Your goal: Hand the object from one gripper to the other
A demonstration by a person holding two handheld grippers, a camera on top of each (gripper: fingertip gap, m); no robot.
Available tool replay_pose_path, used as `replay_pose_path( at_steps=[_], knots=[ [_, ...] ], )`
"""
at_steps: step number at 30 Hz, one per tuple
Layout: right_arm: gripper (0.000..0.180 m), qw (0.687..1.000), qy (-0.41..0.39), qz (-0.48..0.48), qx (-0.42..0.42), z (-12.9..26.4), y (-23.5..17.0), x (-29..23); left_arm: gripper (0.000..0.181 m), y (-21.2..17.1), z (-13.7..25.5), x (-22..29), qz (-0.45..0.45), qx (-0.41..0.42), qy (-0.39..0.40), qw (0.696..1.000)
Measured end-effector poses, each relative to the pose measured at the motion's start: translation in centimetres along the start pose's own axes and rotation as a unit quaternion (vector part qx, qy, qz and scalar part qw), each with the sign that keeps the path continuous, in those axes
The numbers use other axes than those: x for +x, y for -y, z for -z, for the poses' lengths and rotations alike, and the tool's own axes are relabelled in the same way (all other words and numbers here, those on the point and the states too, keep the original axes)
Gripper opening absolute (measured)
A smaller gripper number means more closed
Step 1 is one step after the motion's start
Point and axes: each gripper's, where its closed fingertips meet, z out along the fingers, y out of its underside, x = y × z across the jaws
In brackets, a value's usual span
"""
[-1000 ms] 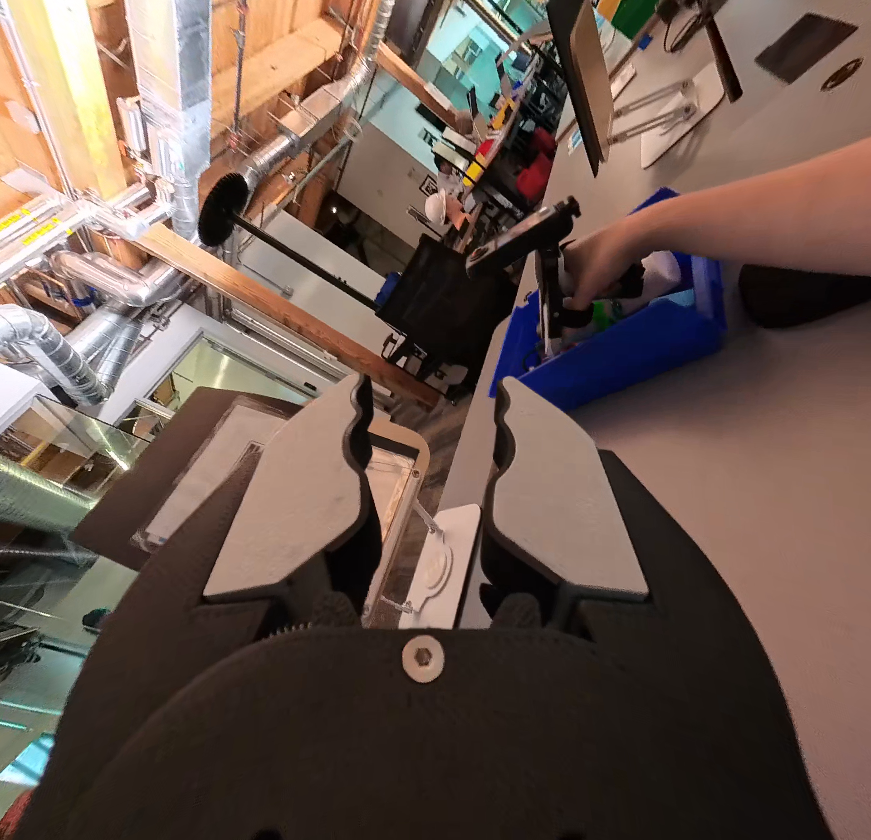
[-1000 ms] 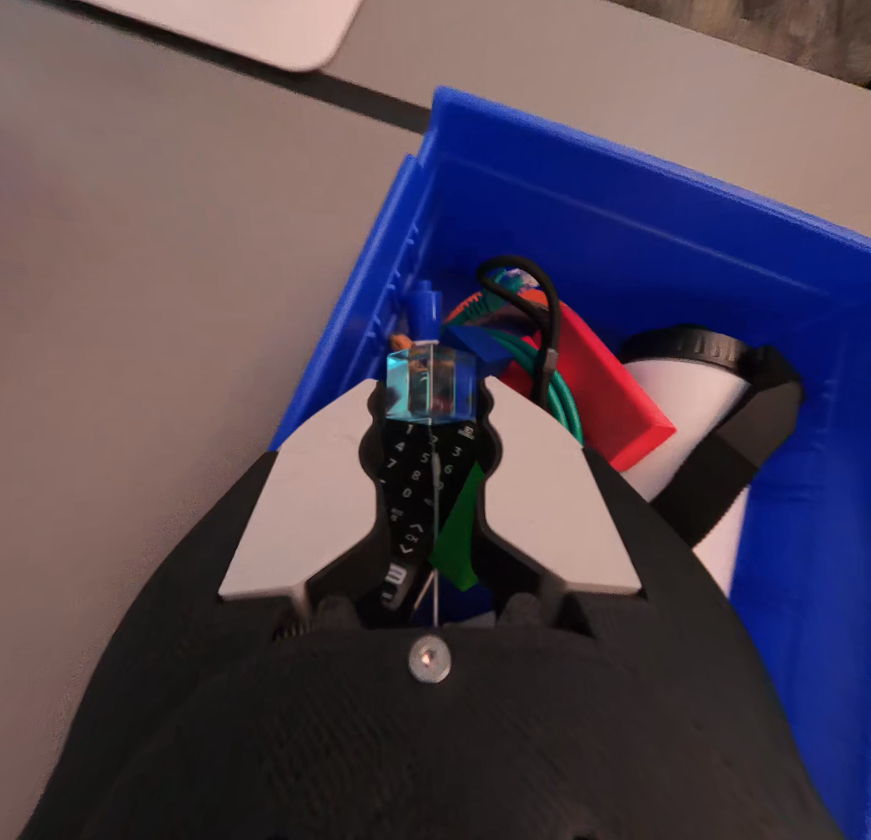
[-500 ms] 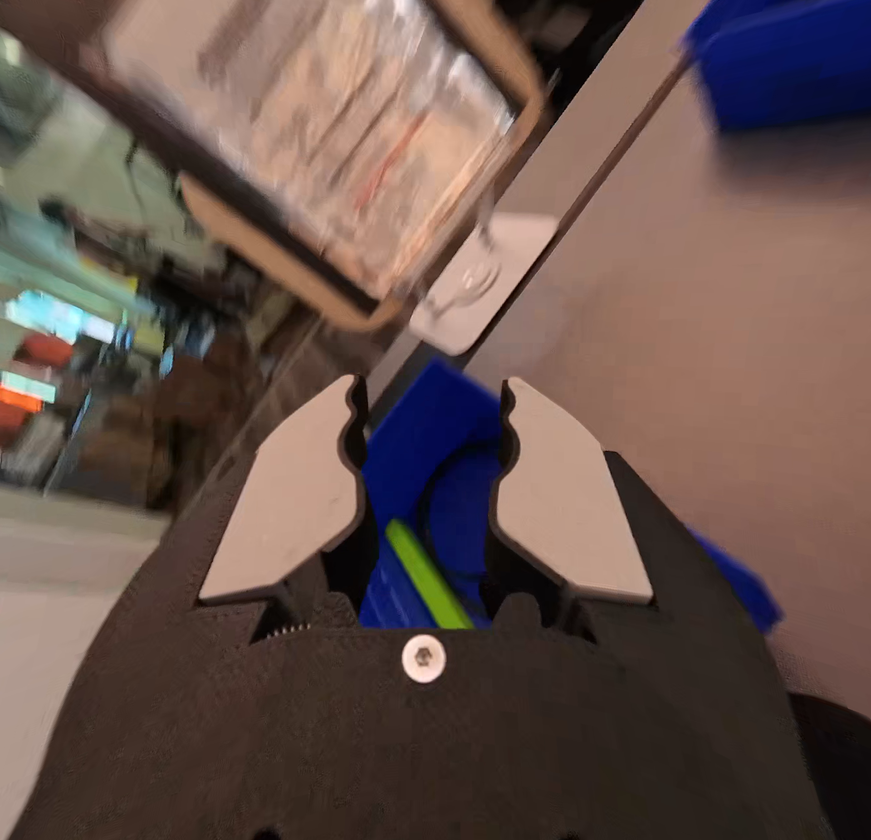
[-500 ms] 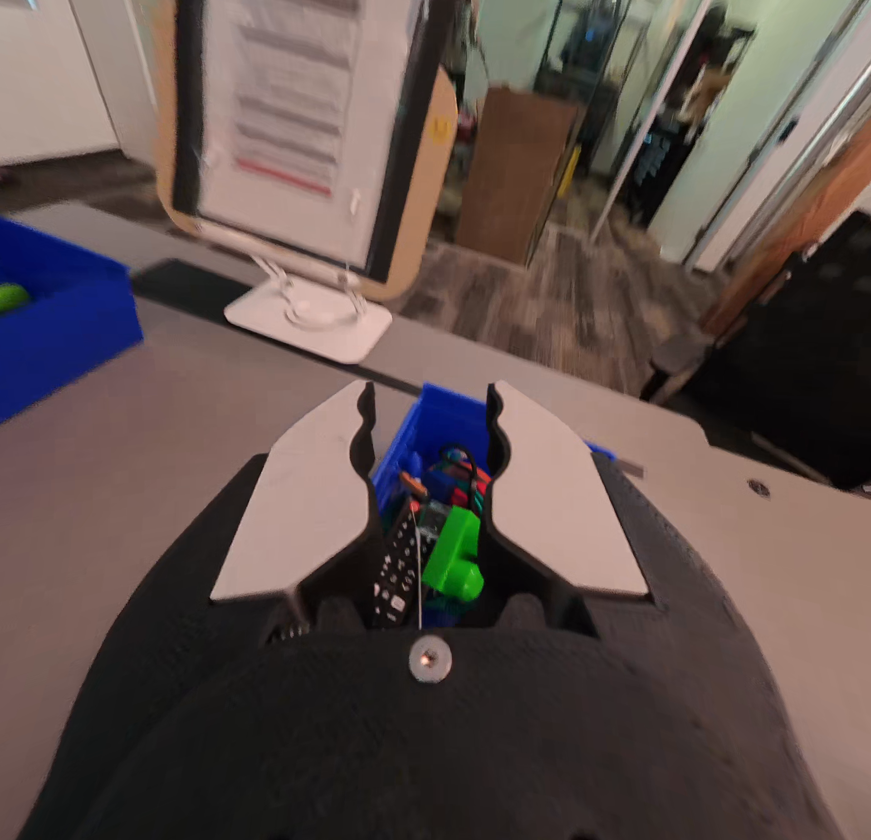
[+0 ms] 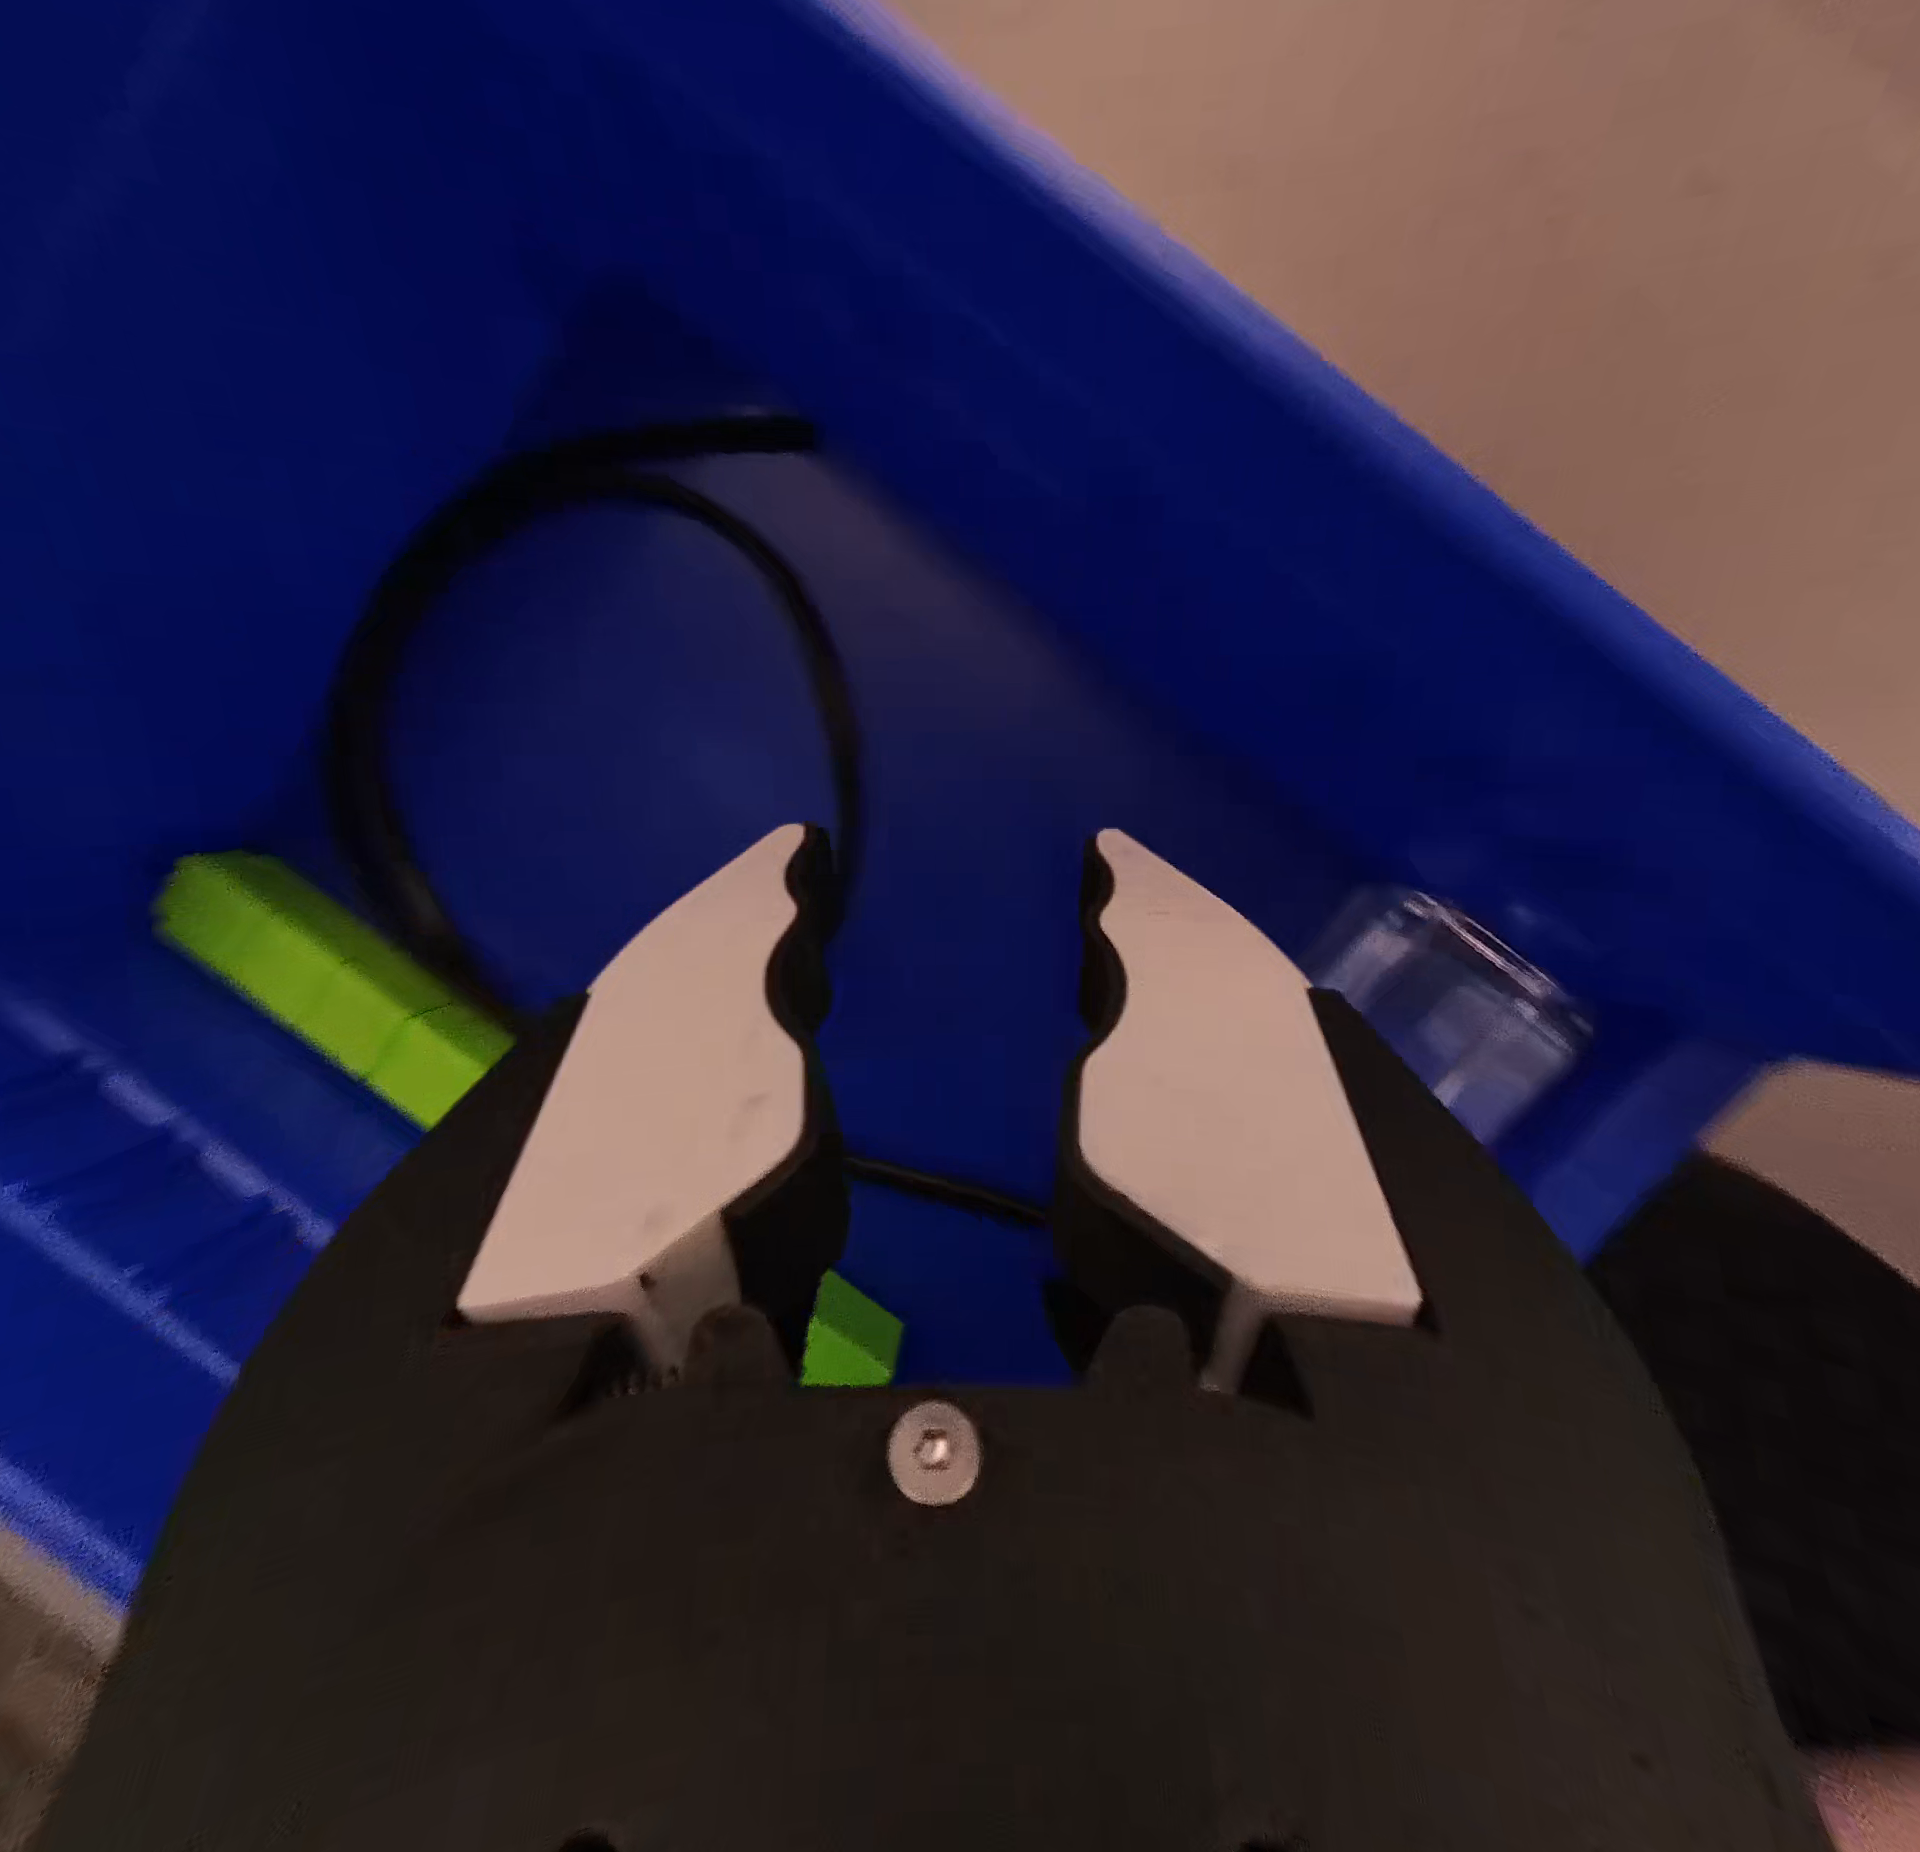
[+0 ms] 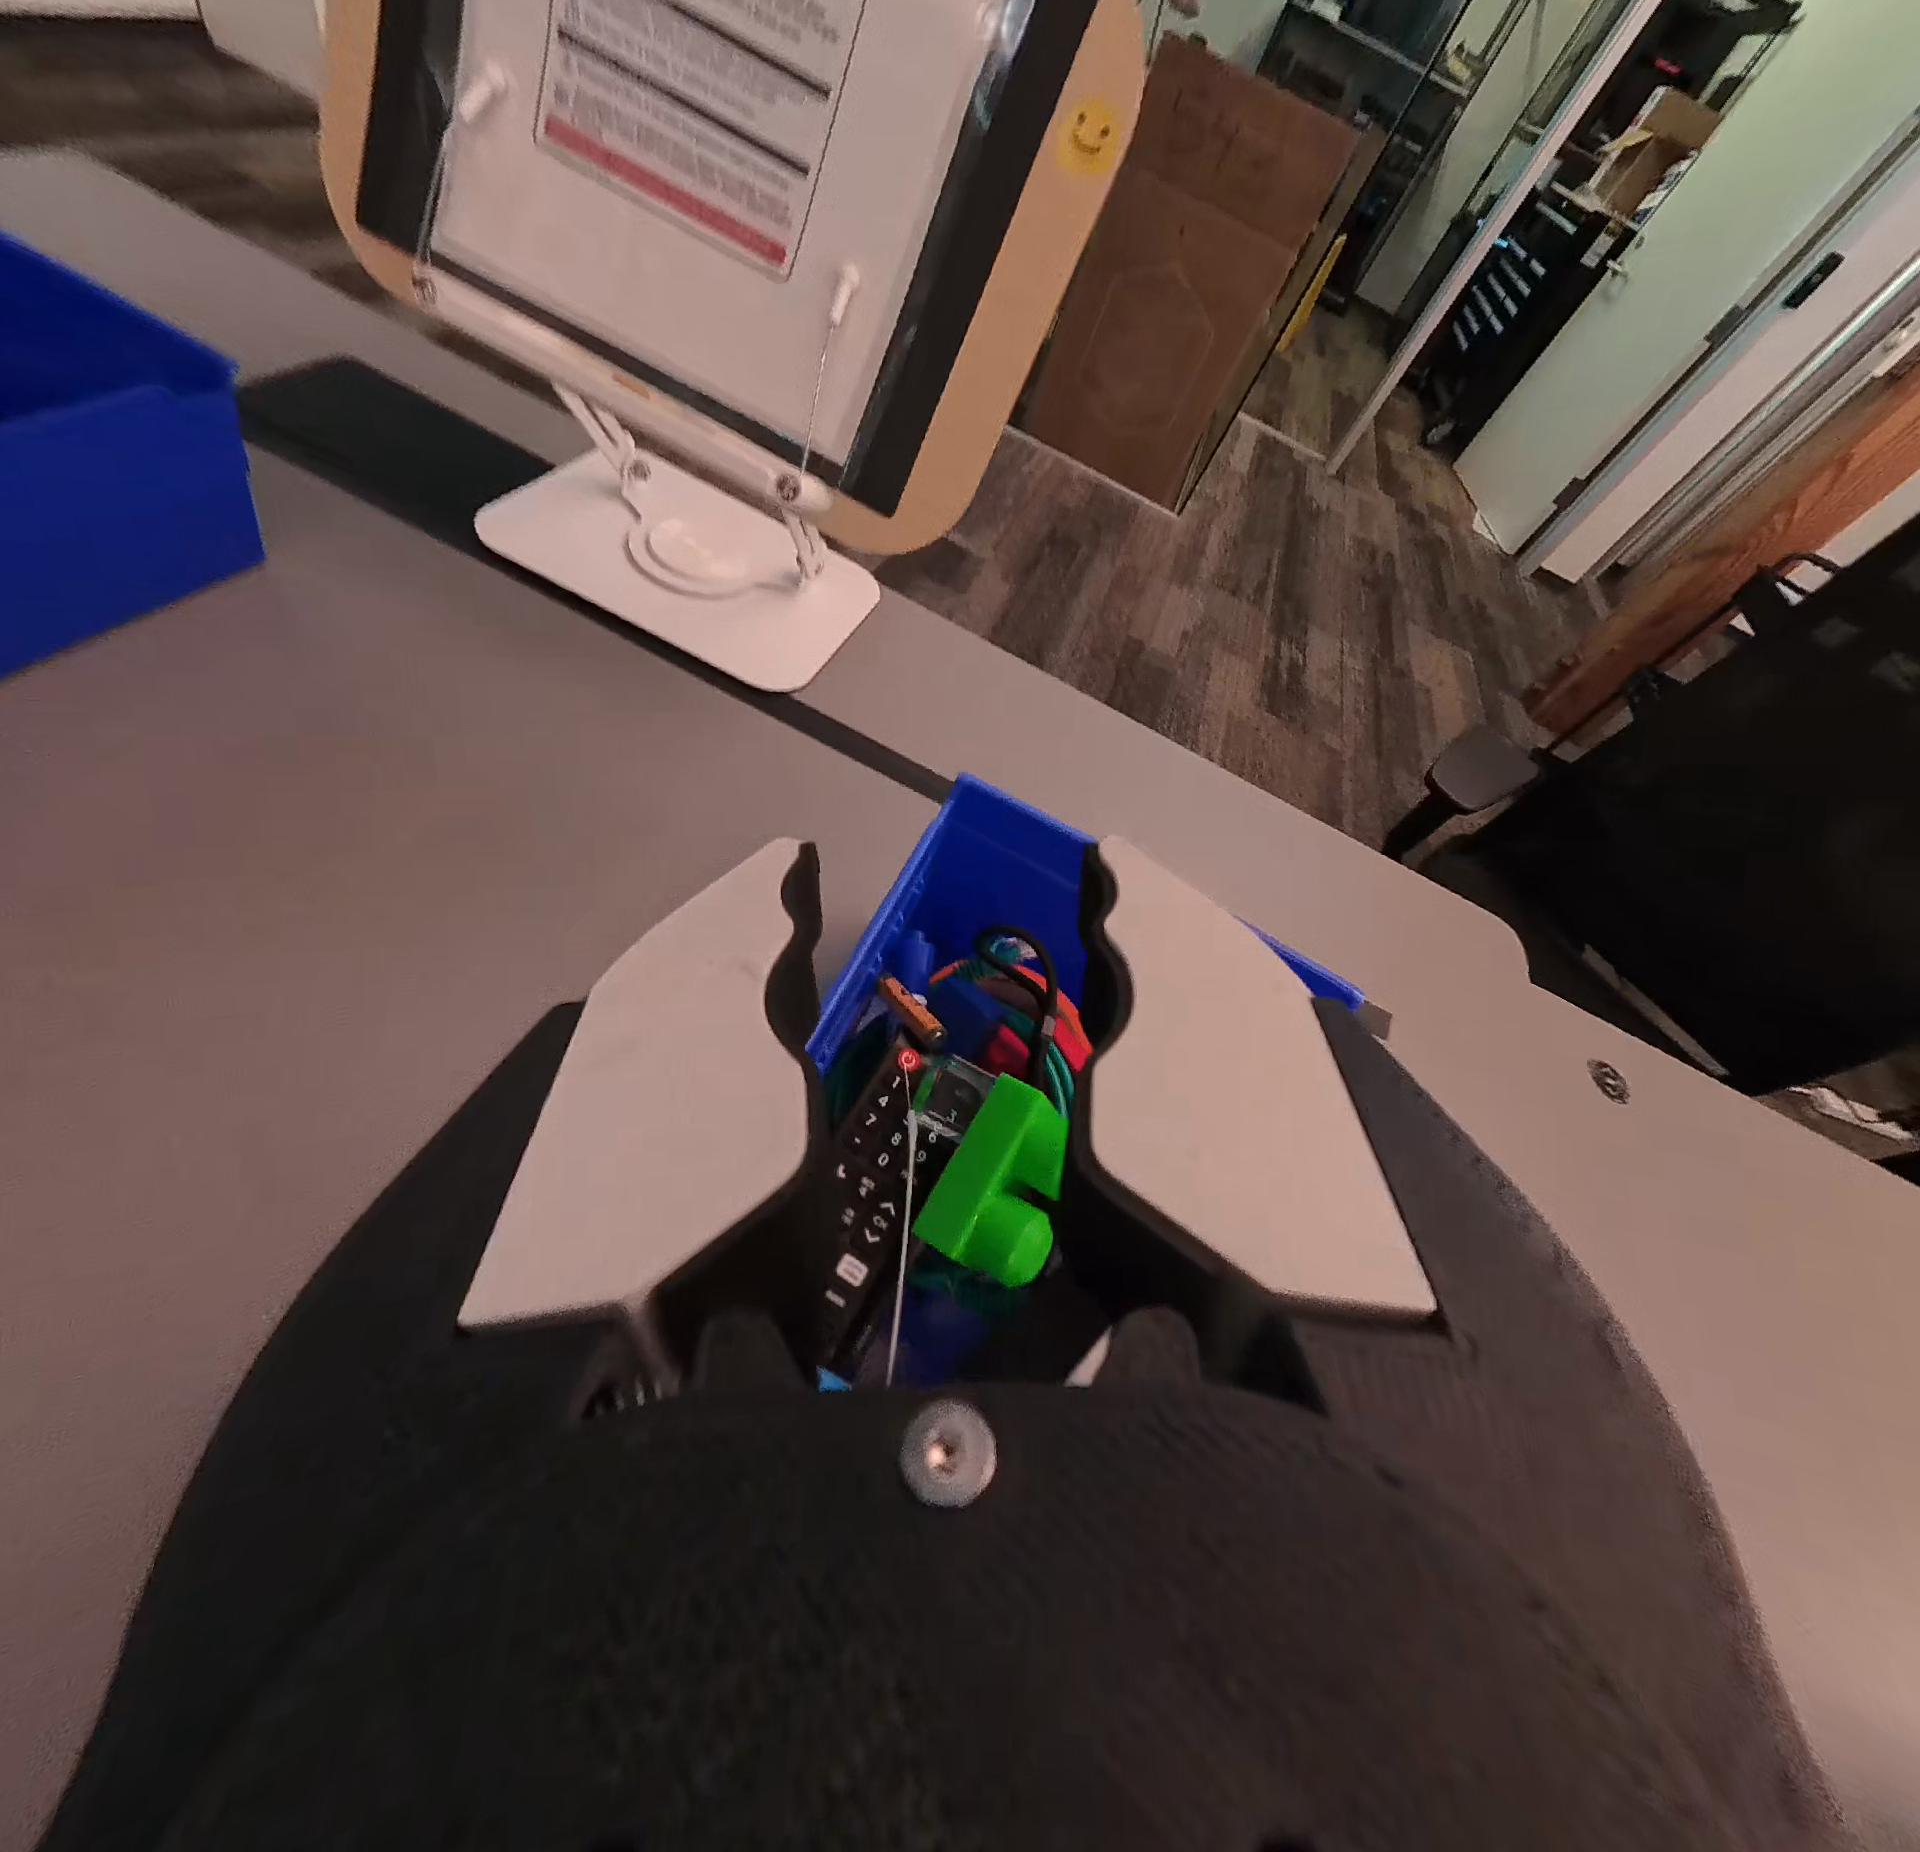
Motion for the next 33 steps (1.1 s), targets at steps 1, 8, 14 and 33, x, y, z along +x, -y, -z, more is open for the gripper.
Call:
replay_pose_path(
  at_steps=[1,8,14,33],
  knots=[
    [0.049,1.000,0.001,0.013,-0.008,-0.2,-0.2,-0.3,0.045,-0.3,0.3,1.3,-0.016,0.001,-0.036,0.999],
    [0.049,0.998,0.006,0.058,-0.013,-0.6,0.3,-1.7,0.055,-1.2,3.0,7.2,-0.034,0.011,-0.210,0.977],
    [0.049,0.999,0.007,0.050,-0.005,-0.3,0.5,-1.6,0.063,-2.0,2.2,6.9,-0.020,-0.035,-0.190,0.981],
    [0.049,0.998,0.010,0.059,-0.016,-0.6,0.0,-1.5,0.044,-3.5,0.5,8.6,0.052,-0.072,-0.333,0.939]
  ],
)
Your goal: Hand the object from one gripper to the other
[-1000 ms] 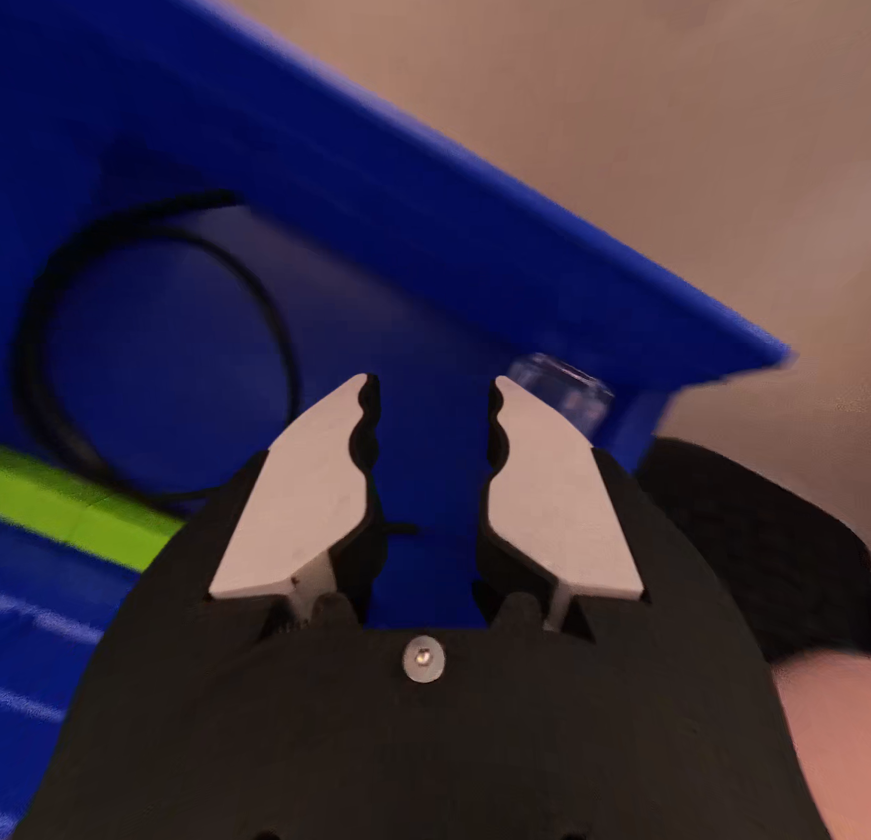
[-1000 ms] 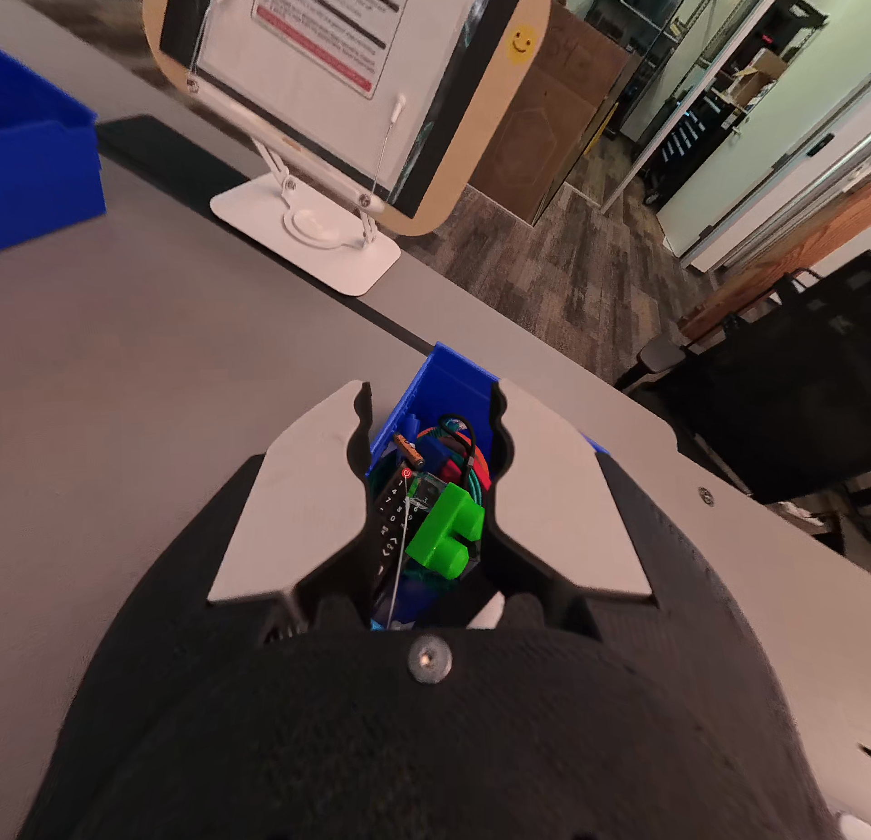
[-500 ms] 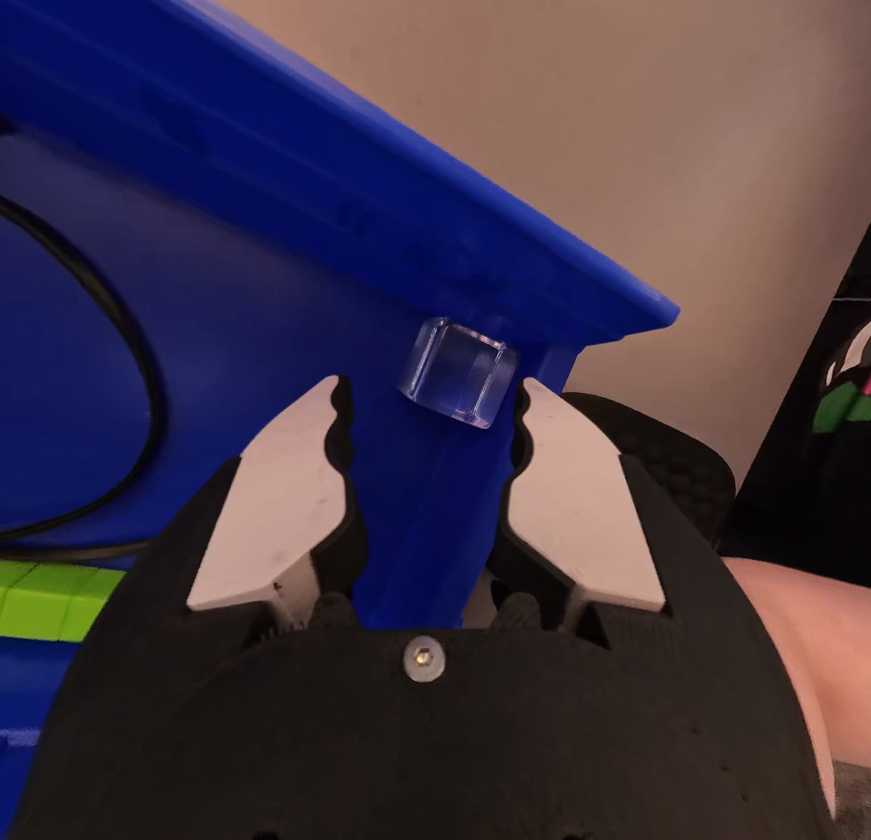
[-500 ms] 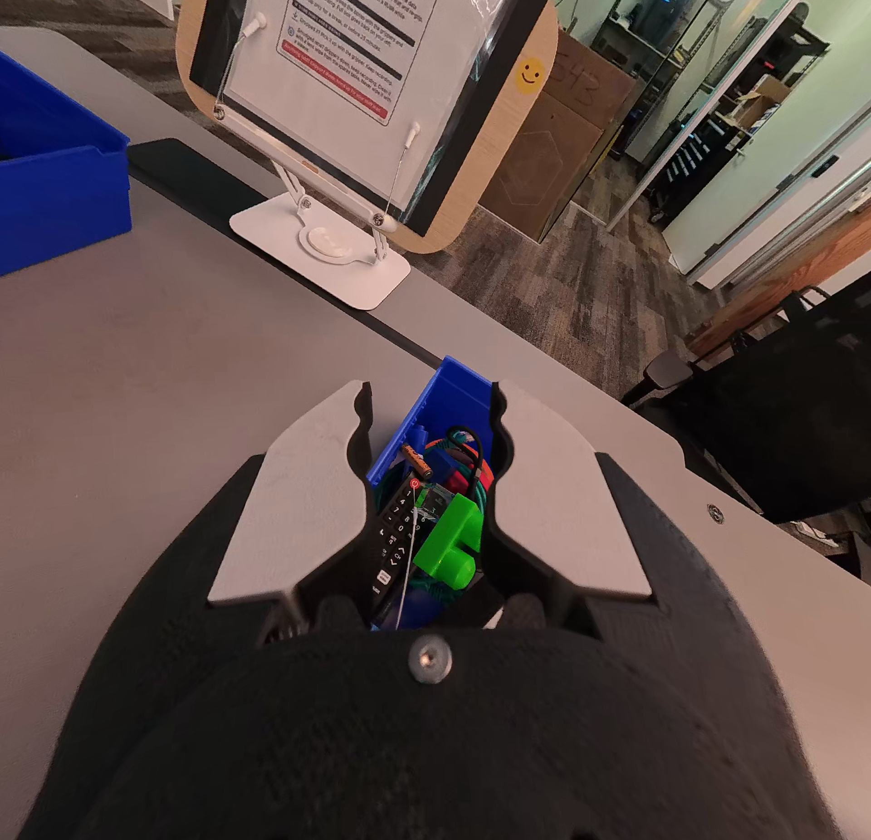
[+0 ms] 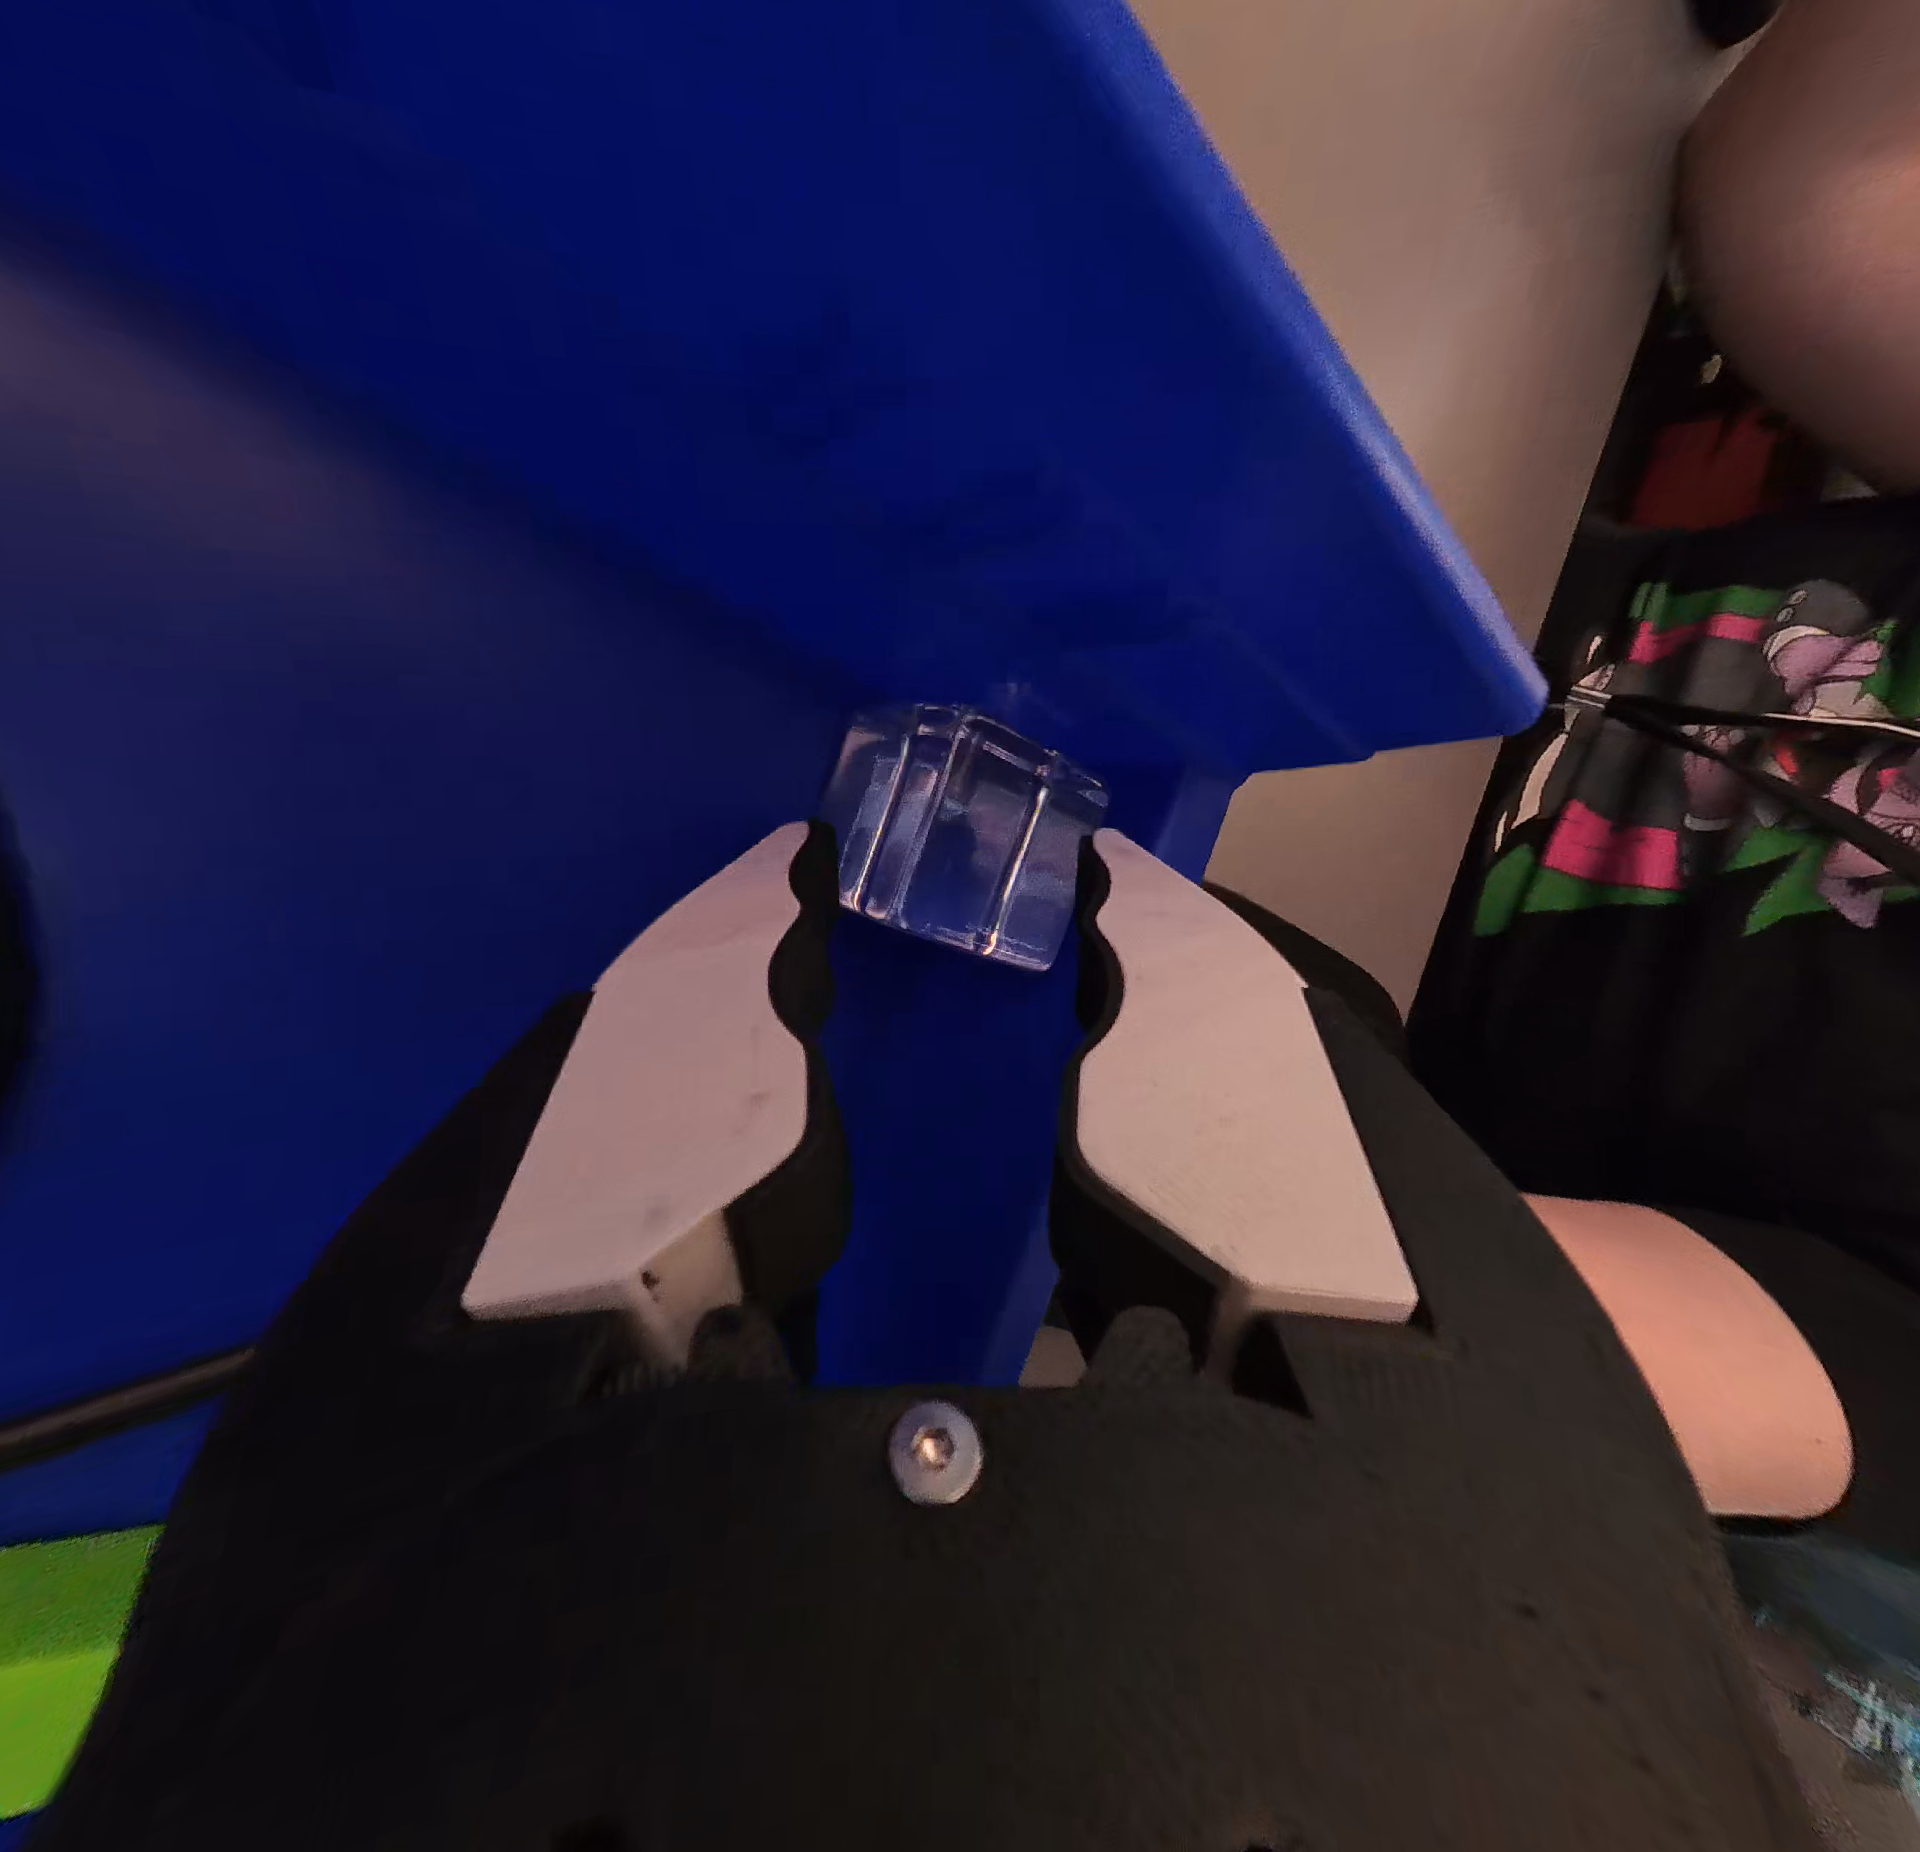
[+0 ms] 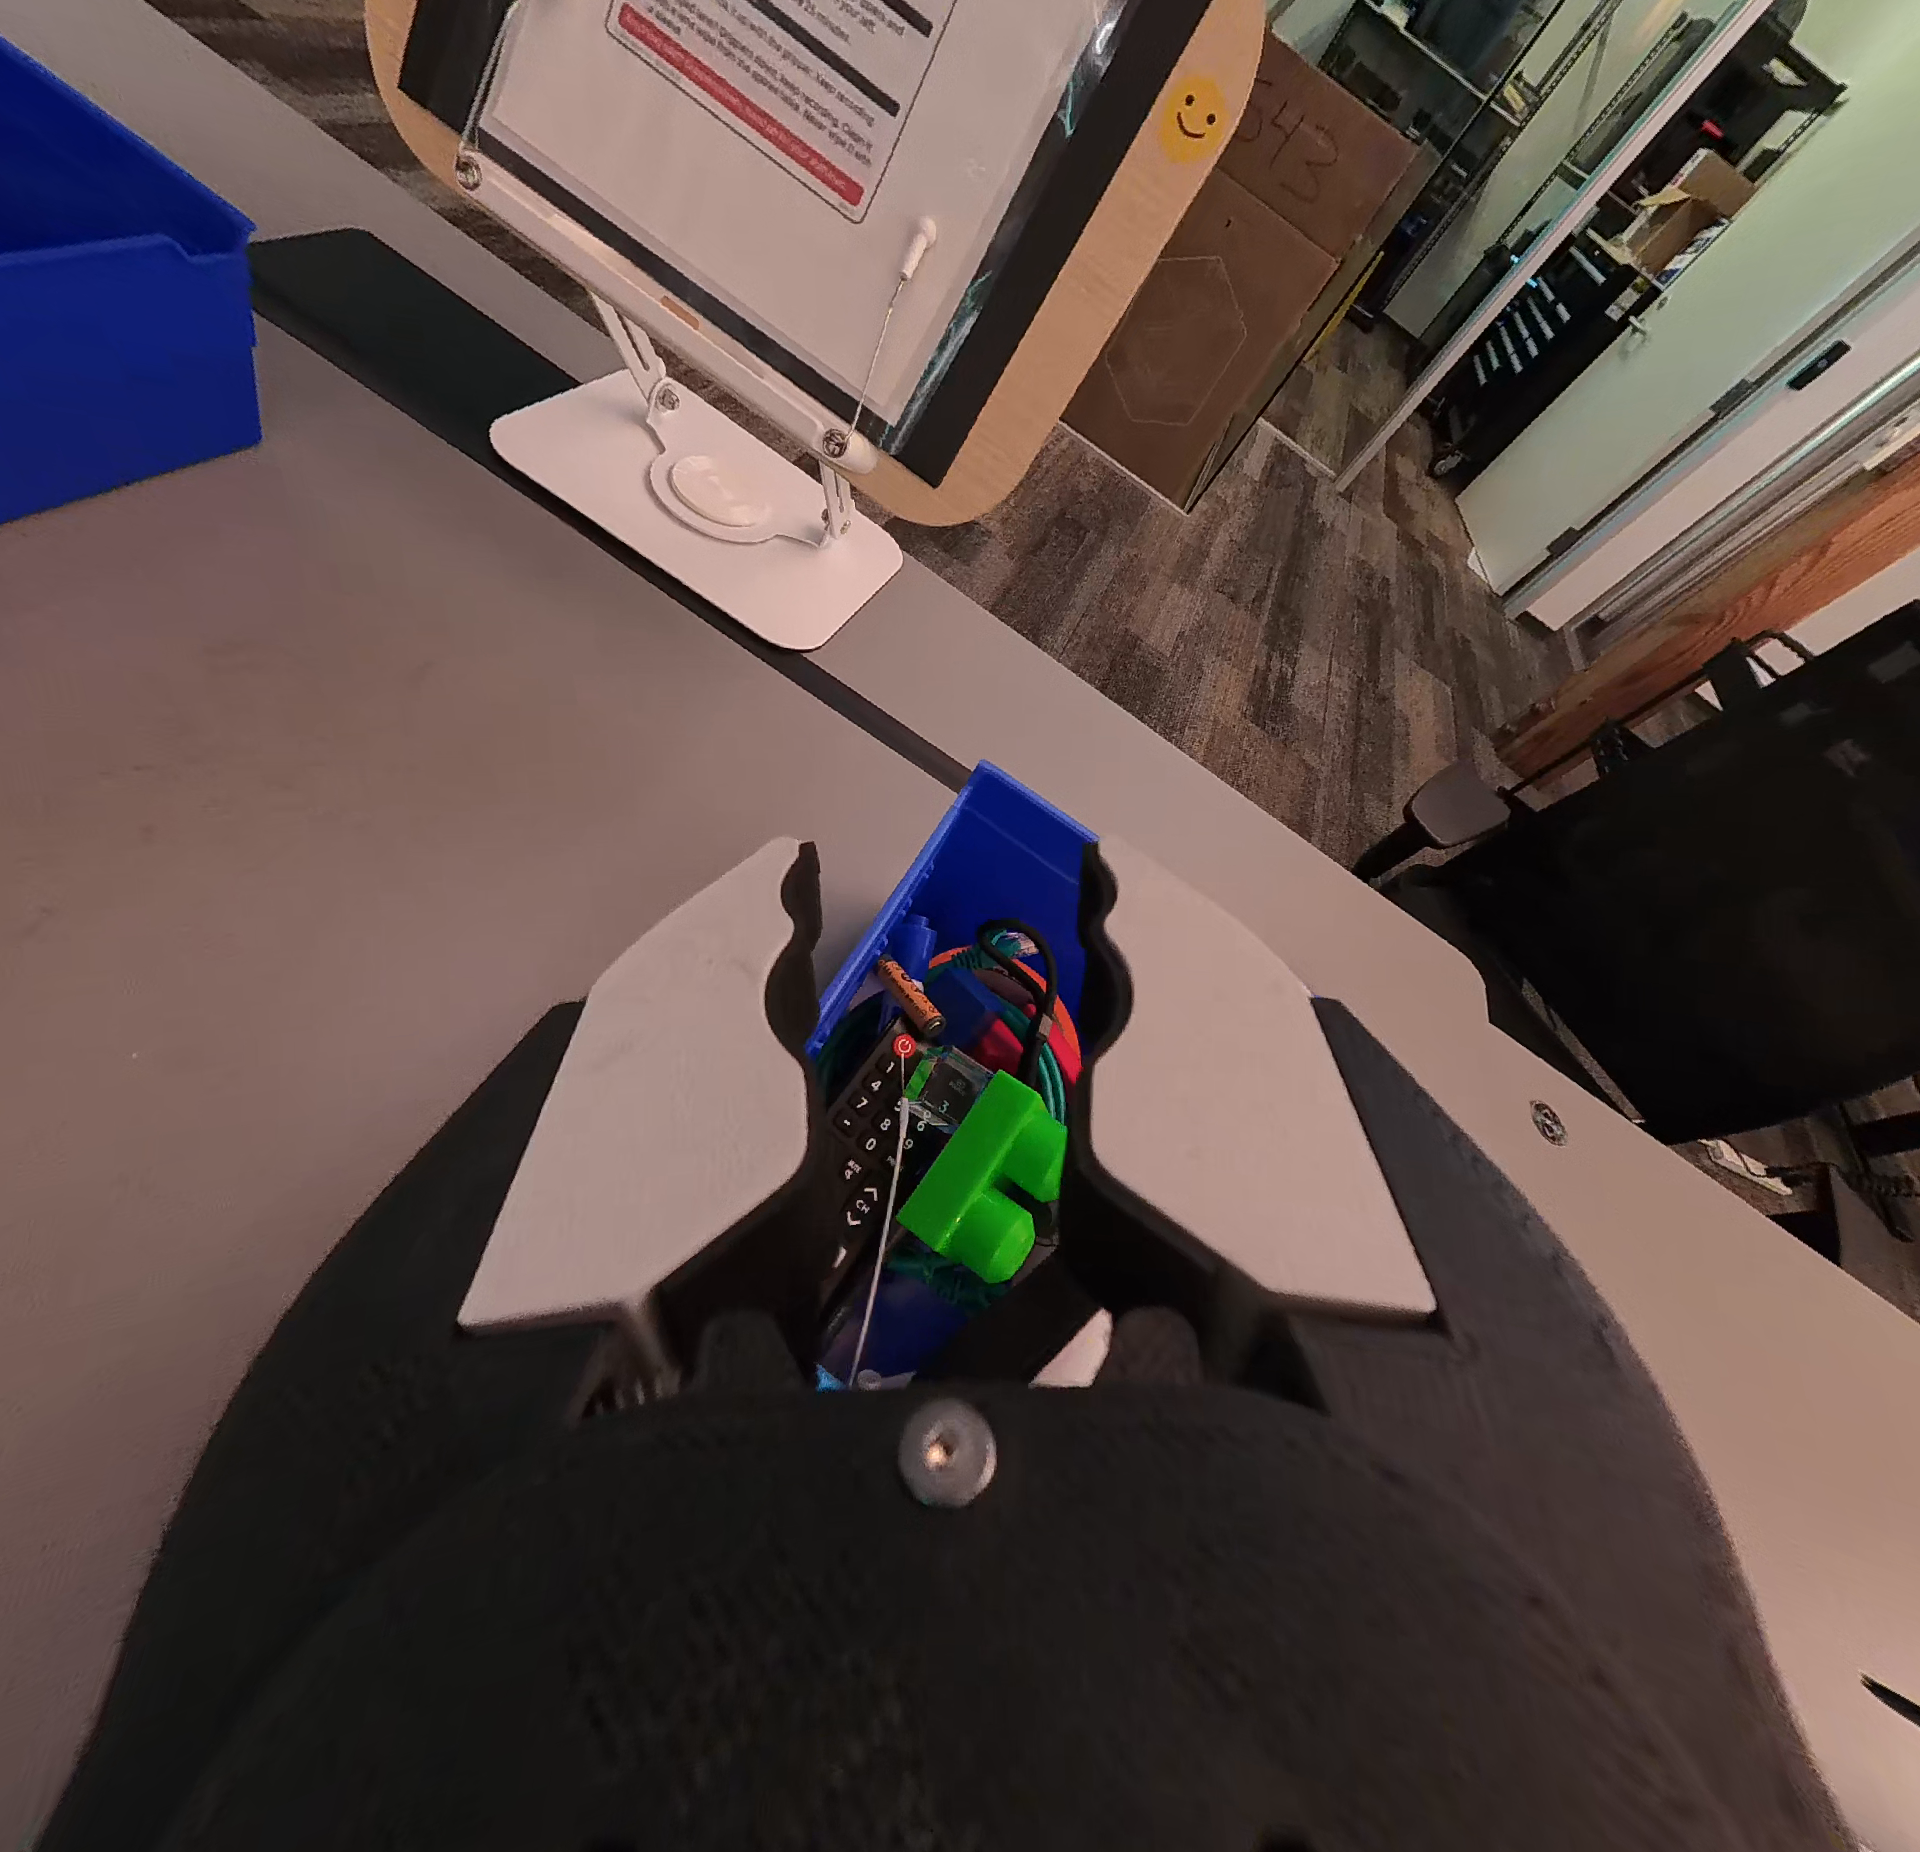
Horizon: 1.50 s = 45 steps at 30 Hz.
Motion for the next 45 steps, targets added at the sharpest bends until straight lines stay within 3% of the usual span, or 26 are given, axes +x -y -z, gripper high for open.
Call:
replay_pose_path(
  at_steps=[10,14,15,17,18,20,27,36,45],
  knots=[
    [0.049,1.000,-0.003,0.001,0.000,0.3,-0.2,0.2,0.039,-0.8,3.0,-2.9,0.064,0.015,0.105,0.992],
    [0.049,1.000,-0.004,0.001,-0.002,0.3,-0.3,0.3,0.034,0.1,4.9,-5.1,0.088,0.038,0.194,0.976],
    [0.049,1.000,-0.003,0.001,-0.003,0.3,-0.4,0.3,0.018,0.5,5.7,-5.9,0.098,0.051,0.227,0.968],
    [0.049,1.000,-0.003,0.003,-0.005,0.2,-0.5,0.3,0.019,1.1,6.9,-7.1,0.107,0.072,0.278,0.952],
    [0.049,1.000,-0.003,0.004,-0.006,0.2,-0.5,0.2,0.019,1.4,6.6,-6.5,0.100,0.078,0.256,0.958],
    [0.049,1.000,-0.004,0.007,-0.006,0.2,-0.5,0.2,0.045,1.9,5.9,-4.8,0.067,0.089,0.203,0.973],
    [0.049,1.000,0.000,0.013,-0.007,0.1,-0.5,0.0,0.067,-0.6,4.0,-3.9,-0.016,-0.014,0.227,0.974],
    [0.049,1.000,0.004,0.023,-0.008,0.2,-0.5,-0.3,0.046,-1.5,2.6,-6.2,-0.039,-0.080,0.267,0.959],
    [0.049,0.999,0.010,0.037,-0.012,0.1,-0.6,-0.7,0.050,-1.2,2.4,-6.6,-0.061,-0.095,0.290,0.950]
  ],
)
